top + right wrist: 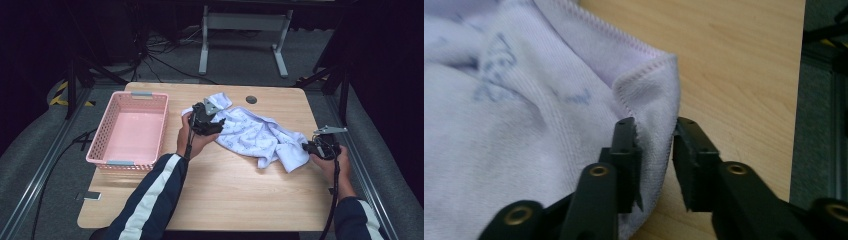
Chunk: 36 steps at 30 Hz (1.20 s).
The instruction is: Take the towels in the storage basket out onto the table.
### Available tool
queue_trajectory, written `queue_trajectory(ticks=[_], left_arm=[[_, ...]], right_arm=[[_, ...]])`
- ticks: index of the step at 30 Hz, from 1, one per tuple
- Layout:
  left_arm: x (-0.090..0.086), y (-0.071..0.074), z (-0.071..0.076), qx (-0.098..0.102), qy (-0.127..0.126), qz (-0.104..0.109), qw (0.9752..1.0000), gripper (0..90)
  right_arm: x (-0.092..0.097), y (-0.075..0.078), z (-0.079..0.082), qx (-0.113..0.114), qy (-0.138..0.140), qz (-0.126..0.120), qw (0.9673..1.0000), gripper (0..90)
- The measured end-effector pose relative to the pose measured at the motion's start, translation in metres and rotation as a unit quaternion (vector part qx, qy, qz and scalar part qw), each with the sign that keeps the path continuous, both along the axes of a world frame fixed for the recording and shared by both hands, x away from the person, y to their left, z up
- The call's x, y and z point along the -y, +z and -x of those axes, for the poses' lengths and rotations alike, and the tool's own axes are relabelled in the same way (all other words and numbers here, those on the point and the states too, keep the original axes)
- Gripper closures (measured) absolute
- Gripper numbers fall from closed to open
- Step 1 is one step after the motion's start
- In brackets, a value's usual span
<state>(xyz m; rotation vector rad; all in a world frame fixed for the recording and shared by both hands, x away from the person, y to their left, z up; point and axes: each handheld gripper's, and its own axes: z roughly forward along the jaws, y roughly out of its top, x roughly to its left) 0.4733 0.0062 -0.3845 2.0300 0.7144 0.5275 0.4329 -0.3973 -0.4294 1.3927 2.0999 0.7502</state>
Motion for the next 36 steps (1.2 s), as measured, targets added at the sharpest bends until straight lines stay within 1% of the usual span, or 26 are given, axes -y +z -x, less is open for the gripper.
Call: queue_trajectory(ticks=[1,2,3,4,5,6,7,8,10,12,13,15,16,17,18,20,22,23,26,27,30,31,33,34,35,36], left_arm=[[0.0,0.0,0.0,0.0,0.0,0.0,1.0,36.3],[0.01,-0.003,0.008,-0.009,-0.034,0.006,0.9994,36.3],[0.017,-0.007,0.012,-0.023,-0.067,0.005,0.9974,33.5],[0.027,-0.014,0.018,-0.042,-0.095,-0.006,0.9945,32.6],[0.034,-0.019,0.021,-0.047,-0.109,-0.022,0.9926,29.9],[0.044,-0.027,0.023,-0.062,-0.14,-0.043,0.9872,27.8],[0.051,-0.033,0.026,-0.072,-0.157,-0.049,0.9838,25.5],[0.059,-0.04,0.027,-0.069,-0.167,-0.06,0.9818,25.7],[0.066,-0.049,0.025,-0.077,-0.176,-0.068,0.979,26.1],[0.071,-0.057,0.022,-0.081,-0.175,-0.073,0.9785,30.0],[0.072,-0.06,0.02,-0.086,-0.176,-0.075,0.9779,33.3],[0.075,-0.067,0.017,-0.087,-0.156,-0.096,0.9792,39.8],[0.075,-0.069,0.016,-0.089,-0.15,-0.104,0.9793,43.5],[0.074,-0.071,0.014,-0.094,-0.156,-0.096,0.9785,46.6],[0.072,-0.074,0.012,-0.098,-0.155,-0.089,0.979,51.8],[0.068,-0.075,0.01,-0.091,-0.147,-0.099,0.9798,63.0],[0.063,-0.074,0.007,-0.091,-0.136,-0.099,0.9815,78.6],[0.061,-0.074,0.006,-0.09,-0.136,-0.098,0.9817,82.6],[0.05,-0.065,0.008,-0.079,-0.127,-0.097,0.9839,85.8],[0.045,-0.06,0.009,-0.07,-0.125,-0.096,0.9851,85.9],[0.028,-0.041,0.014,-0.056,-0.116,-0.092,0.9874,86.3],[0.02,-0.033,0.016,-0.051,-0.113,-0.091,0.9881,86.4],[0.007,-0.021,0.021,-0.053,-0.106,-0.09,0.9889,86.3],[-0.001,-0.015,0.025,-0.052,-0.104,-0.087,0.9894,86.3],[-0.009,-0.01,0.028,-0.051,-0.104,-0.088,0.9894,86.1],[-0.009,-0.01,0.028,-0.051,-0.104,-0.088,0.9894,86.1]], right_arm=[[0.0,0.003,0.002,0.007,0.002,-0.009,0.9999,65.8],[0.0,0.003,0.002,0.007,0.002,-0.009,0.9999,65.8],[0.0,0.008,0.005,0.02,-0.009,-0.007,0.9997,62.0],[0.0,0.013,0.008,0.029,-0.002,-0.019,0.9994,61.4],[-0.001,0.02,0.013,0.045,0.015,-0.029,0.9985,61.0],[-0.004,0.024,0.016,0.054,0.018,-0.034,0.9978,60.9],[-0.008,0.03,0.022,0.064,0.041,-0.043,0.9962,60.6],[-0.014,0.034,0.027,0.066,0.074,-0.056,0.9935,60.2],[-0.027,0.037,0.034,0.06,0.12,-0.053,0.9895,57.9],[-0.043,0.033,0.037,0.04,0.166,-0.054,0.9838,55.1],[-0.051,0.03,0.038,0.031,0.182,-0.041,0.982,53.2],[-0.064,0.022,0.038,0.003,0.214,-0.025,0.9764,50.0],[-0.068,0.017,0.038,-0.004,0.22,-0.015,0.9755,48.9],[-0.071,0.013,0.036,-0.012,0.222,-0.01,0.975,48.7],[-0.073,0.01,0.035,-0.017,0.223,-0.006,0.9747,48.4],[-0.075,0.003,0.031,-0.03,0.213,0.02,0.9764,49.3],[-0.074,-0.004,0.028,-0.039,0.204,0.027,0.9778,58.5],[-0.074,-0.005,0.028,-0.038,0.198,0.034,0.9788,66.8],[-0.07,-0.004,0.027,-0.038,0.193,0.044,0.9795,84.5],[-0.069,-0.001,0.029,-0.035,0.192,0.039,0.98,85.5],[-0.068,0.009,0.037,-0.027,0.21,0.028,0.9769,86.5],[-0.069,0.013,0.041,-0.025,0.217,0.019,0.9757,86.5],[-0.072,0.025,0.051,-0.014,0.24,0.0,0.9706,86.5],[-0.075,0.03,0.056,-0.011,0.251,-0.01,0.9678,86.5],[-0.08,0.037,0.064,-0.009,0.267,-0.017,0.9635,86.5],[-0.08,0.037,0.064,-0.009,0.267,-0.017,0.9635,86.5]])
